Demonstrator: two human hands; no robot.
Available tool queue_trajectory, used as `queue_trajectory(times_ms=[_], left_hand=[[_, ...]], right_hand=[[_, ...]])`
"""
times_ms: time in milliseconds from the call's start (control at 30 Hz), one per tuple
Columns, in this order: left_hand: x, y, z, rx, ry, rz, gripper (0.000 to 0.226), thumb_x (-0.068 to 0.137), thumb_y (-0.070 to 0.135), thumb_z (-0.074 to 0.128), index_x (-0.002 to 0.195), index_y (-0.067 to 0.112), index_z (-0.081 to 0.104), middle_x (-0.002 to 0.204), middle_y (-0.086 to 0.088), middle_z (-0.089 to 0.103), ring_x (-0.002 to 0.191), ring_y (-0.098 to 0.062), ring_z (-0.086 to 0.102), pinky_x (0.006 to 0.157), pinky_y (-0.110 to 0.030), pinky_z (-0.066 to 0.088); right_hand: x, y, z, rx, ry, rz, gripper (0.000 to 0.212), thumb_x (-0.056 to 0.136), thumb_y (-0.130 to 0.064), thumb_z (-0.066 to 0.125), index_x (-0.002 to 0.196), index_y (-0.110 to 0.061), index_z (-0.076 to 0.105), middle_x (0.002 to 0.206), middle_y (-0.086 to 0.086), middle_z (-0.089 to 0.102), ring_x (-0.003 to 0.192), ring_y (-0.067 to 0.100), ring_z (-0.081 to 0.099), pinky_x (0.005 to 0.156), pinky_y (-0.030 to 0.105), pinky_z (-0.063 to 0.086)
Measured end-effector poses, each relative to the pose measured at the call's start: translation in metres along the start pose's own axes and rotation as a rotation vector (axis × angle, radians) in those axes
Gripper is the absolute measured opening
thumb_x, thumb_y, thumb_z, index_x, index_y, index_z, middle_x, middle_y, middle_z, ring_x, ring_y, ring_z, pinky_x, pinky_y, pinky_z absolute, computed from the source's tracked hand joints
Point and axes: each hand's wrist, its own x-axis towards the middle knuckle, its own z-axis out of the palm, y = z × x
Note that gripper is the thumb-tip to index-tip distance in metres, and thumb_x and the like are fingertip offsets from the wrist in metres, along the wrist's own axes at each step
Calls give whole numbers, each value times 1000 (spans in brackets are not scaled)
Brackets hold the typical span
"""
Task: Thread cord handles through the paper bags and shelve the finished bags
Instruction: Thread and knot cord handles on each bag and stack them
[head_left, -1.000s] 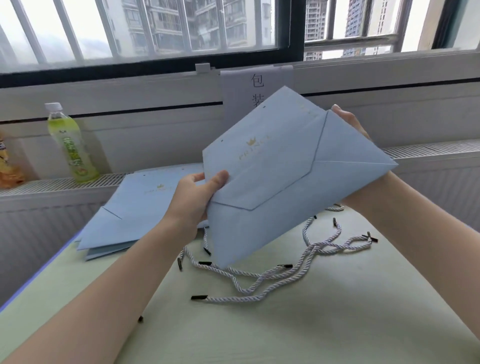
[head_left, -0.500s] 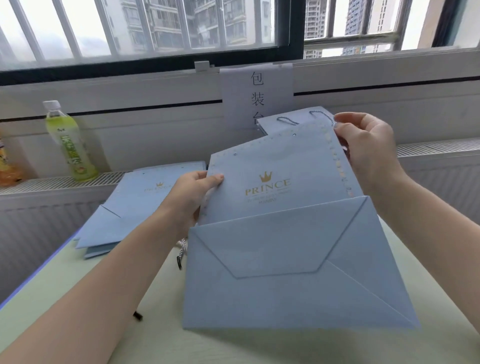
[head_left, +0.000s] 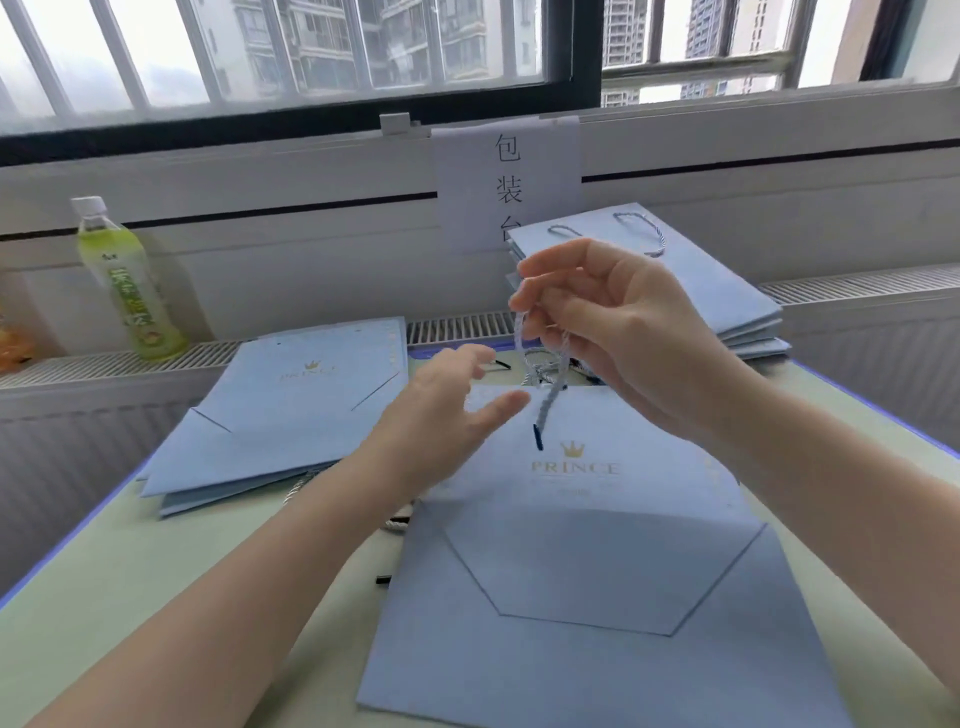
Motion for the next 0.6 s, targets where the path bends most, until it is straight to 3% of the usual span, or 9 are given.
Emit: queue_trajectory(times_ms=[67,100,167,200,333,500,600], left_hand=[[-1,10,2,-334,-100,102,52,82,46,58,129,23,50,120,13,58,112,-2,54,94,-31,47],[-1,12,4,-433,-113,136,40,86,36,59,122,20,56,113,14,64,108,1,58,91,-26,48],[-3,16,6,-588,-86,134,14,94,20,52,98,16,64,88,12,72,88,-1,66,79,-23,48],[-3,16,7,-632,-60,114,18,96,17,47,88,15,63,76,10,72,76,-5,68,71,-22,48],[0,10,4,-697,44,50,25,99,17,43,82,10,59,53,3,62,50,-11,58,53,-18,44],[7,-8,3,-662,114,-17,27,99,15,43,82,11,64,47,6,53,43,-7,49,48,-17,42],[9,-15,7,-616,146,-57,28,99,17,46,83,8,67,46,8,51,39,-6,44,44,-13,35]], right_hand=[[-3,-1,8,-29,-71,-13,25,93,10,45,96,-9,61,88,4,64,71,14,63,73,25,53],[-4,0,10,-58,-74,-20,25,92,9,47,95,-11,61,90,4,64,71,13,64,72,25,53],[-4,2,11,-129,-27,-46,25,92,9,48,91,-12,62,89,4,63,70,11,65,67,19,50],[-3,4,9,-173,16,-63,26,91,10,48,89,-13,62,88,4,63,69,8,65,64,15,48],[7,12,-9,-287,295,-82,33,90,10,44,82,-17,60,82,1,64,63,2,61,62,12,44],[15,22,-32,-266,600,-25,38,85,12,38,76,-20,57,81,0,62,63,4,56,62,11,42],[16,29,-36,-401,648,-7,38,83,12,37,80,-19,58,84,-4,60,77,5,55,74,16,41]])
